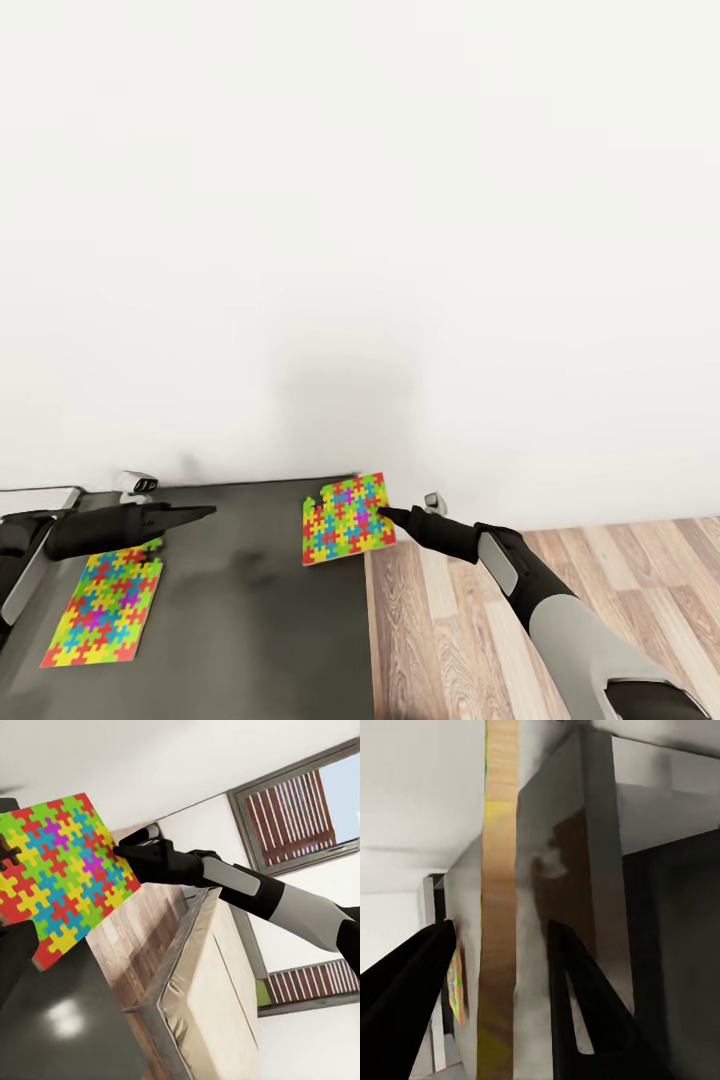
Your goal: Put all the toys in the child's room - the three board games (two on the bed and one on the table), the two jigsaw puzzles on the table, and the tennis ball on the table - inside the toy box on the table in the child's room.
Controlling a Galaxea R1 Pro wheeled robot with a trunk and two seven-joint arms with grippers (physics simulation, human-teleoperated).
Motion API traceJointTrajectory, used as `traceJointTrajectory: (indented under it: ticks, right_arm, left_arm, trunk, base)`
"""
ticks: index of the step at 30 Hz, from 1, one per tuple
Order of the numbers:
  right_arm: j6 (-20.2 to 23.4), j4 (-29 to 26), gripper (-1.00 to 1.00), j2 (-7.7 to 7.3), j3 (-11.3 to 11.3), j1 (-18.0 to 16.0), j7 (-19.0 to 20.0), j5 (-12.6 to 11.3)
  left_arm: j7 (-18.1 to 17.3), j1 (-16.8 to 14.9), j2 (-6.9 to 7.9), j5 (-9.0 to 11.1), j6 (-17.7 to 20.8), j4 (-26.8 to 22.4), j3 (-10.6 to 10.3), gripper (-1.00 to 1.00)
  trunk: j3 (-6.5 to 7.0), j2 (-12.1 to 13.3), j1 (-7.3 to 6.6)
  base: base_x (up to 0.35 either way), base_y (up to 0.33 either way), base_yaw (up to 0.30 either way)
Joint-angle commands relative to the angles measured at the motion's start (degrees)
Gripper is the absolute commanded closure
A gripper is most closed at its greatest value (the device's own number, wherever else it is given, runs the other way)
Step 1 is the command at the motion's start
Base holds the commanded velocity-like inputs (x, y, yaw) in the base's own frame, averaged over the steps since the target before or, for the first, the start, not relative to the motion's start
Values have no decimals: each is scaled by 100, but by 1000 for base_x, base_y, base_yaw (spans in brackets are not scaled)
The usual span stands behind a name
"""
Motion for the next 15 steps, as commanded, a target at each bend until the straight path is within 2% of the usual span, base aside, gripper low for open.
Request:
traceJointTrajectory:
  ticks: [1,6,15]
  right_arm:
    - [37,-1,100,0,-1,-3,93,-24]
    - [30,-2,100,7,-1,20,449,-19]
    - [37,0,100,15,-18,45,539,-25]
  left_arm:
    - [-20,-4,1,1,61,-1,-3,-100]
    - [-20,-4,-7,-1,61,-1,-6,-100]
    - [-20,-6,-18,-1,61,-1,-11,-100]
  trunk:
    - [1,-9,3]
    - [48,-9,3]
    - [132,-9,3]
  base:
    - [-64,-46,0]
    - [-97,-78,0]
    - [-144,-152,-37]
